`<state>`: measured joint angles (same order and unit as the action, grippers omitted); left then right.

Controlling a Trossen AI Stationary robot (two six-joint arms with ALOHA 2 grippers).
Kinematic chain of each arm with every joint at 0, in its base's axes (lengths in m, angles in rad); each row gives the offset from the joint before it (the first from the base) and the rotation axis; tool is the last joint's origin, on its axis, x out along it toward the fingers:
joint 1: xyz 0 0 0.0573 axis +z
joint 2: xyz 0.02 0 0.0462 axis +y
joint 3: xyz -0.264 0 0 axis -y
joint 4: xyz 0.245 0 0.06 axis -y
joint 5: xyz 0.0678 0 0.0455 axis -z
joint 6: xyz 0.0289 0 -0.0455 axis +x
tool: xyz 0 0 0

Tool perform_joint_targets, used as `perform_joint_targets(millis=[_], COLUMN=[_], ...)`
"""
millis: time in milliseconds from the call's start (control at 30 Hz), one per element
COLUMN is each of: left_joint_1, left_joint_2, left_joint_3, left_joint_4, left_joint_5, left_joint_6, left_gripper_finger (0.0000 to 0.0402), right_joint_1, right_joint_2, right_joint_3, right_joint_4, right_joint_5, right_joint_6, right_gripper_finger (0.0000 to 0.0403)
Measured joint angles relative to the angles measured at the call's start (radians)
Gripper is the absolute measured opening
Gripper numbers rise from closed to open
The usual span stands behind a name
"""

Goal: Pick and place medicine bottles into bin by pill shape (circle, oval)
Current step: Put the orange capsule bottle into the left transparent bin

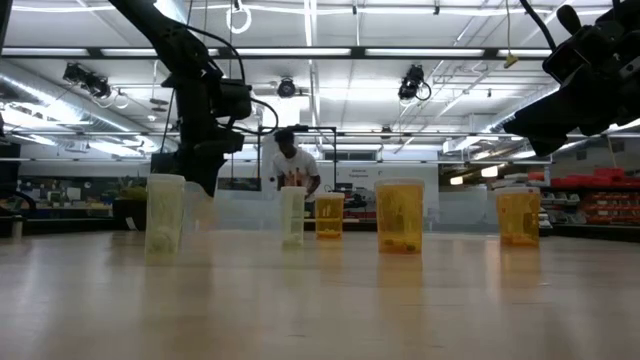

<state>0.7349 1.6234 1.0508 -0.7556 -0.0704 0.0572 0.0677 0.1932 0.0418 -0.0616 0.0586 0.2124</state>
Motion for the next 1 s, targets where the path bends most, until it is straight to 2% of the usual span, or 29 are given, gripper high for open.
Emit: perform_joint_targets(millis=[133, 533, 733, 1000], left_joint_1=[0.000, -0.010, -0.060, -0.164], left_joint_2=[0.000, 0.000, 0.000, 0.000], left_joint_3=[0.000, 0.084, 0.086, 0.086], left_joint_4=[0.003, 0.024, 0.114, 0.159], left_joint_5=[-0.010, -0.040, 0.063, 0.074], left_joint_6=[0.005, 0.058, 0.060, 0.046], left_gripper_finger=[0.0285, 0.0286, 0.0286, 0.0286], right_joint_1=[0.000, 0.000, 0.000, 0.000], right_joint_2=[0.000, 0.000, 0.000, 0.000], right_joint_3=[0.000, 0.000, 0.000, 0.000], right_joint_4=[0.000, 0.000, 0.000, 0.000], right_joint_5=[0.000, 0.000, 0.000, 0.000], right_joint_6=[0.000, 0.000, 0.000, 0.000], right_gripper_finger=[0.0129, 0.0129, 0.0129, 0.0129])
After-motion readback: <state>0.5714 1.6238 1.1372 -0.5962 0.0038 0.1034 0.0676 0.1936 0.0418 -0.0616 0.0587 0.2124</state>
